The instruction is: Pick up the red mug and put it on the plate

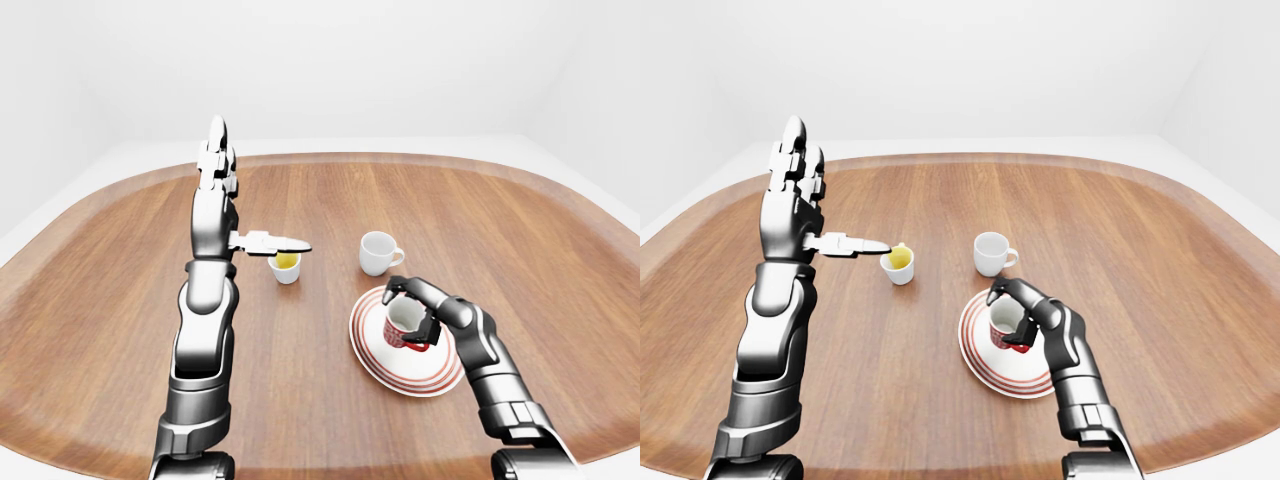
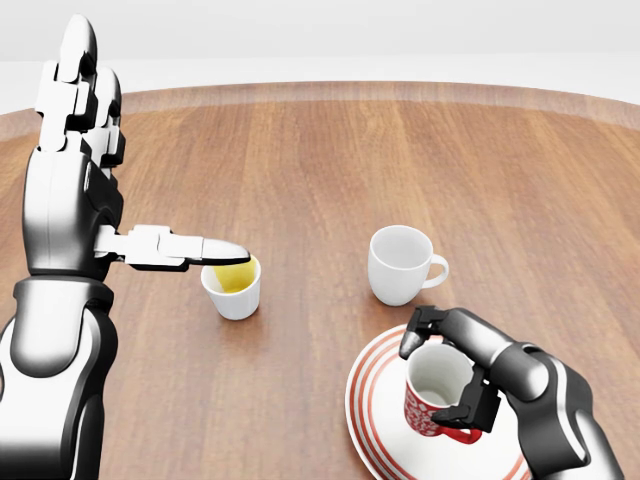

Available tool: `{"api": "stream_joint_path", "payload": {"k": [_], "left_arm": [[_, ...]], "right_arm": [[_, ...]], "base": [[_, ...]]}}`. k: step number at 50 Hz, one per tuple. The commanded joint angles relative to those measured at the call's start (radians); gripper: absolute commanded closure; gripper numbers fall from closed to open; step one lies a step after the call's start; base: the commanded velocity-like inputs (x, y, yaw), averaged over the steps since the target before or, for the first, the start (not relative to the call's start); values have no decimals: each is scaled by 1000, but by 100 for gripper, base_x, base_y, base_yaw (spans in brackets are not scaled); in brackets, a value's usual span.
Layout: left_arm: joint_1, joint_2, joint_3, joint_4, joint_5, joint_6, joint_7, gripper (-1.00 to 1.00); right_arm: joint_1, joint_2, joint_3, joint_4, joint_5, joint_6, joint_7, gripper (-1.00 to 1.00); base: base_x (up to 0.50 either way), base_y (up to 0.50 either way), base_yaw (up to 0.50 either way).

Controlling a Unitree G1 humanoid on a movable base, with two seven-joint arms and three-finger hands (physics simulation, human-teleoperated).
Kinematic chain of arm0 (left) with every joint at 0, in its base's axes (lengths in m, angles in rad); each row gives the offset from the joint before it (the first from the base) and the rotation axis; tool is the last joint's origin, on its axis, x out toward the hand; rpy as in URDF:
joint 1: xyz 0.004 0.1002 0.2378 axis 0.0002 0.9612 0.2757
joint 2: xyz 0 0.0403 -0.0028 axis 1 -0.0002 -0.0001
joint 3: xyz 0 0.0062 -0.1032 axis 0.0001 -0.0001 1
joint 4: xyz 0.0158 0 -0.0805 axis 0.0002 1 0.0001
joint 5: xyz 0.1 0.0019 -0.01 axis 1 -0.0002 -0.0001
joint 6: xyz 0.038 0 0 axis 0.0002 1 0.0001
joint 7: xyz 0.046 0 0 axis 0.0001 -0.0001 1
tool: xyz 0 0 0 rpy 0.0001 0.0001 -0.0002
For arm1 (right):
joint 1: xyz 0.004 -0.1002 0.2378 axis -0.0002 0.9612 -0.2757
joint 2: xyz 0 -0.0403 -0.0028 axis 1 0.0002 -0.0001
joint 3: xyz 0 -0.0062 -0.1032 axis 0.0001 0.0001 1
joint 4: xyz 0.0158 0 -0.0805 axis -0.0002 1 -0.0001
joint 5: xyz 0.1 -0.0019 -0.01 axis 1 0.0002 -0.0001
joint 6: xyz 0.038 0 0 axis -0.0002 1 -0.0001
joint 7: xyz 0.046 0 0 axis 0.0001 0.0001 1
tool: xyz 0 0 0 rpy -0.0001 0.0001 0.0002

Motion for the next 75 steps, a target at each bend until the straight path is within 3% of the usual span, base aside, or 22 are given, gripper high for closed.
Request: {"api": "stream_joint_path", "payload": {"k": [1, 64, 65, 66, 67, 68, 69, 75], "left_arm": [[1, 0, 2, 0, -2, 0, -1, -100], [16, -3, 0, -15, 1, 0, -2, -100], [16, -3, 0, -16, 1, 0, -2, -100], [16, -3, 0, -16, 0, 0, -2, -100], [15, -3, 1, -18, 0, 0, -2, -100], [15, -3, 1, -19, -1, 0, -2, -100], [15, -2, 1, -19, 0, 0, -2, -100], [15, -2, 0, -29, 0, 0, -3, -100]], "right_arm": [[-13, -17, -9, 55, 2, 0, -29, 100], [-88, -46, -2, 322, 88, 0, -160, 98], [-88, -45, -2, 321, 88, 0, -160, 76], [-87, -45, -2, 319, 88, 0, -159, 34], [-86, -44, -1, 315, 87, 0, -158, -33], [-85, -44, 0, 313, 86, 0, -157, -85], [-85, -43, 0, 312, 85, 0, -156, -100], [-86, -43, 1, 316, 84, 0, -153, -100]], "base": [[0, 0, 0], [0, 0, 0], [0, 0, 0], [0, 0, 0], [0, 0, 0], [0, 0, 0], [0, 0, 0], [0, 0, 0]]}}
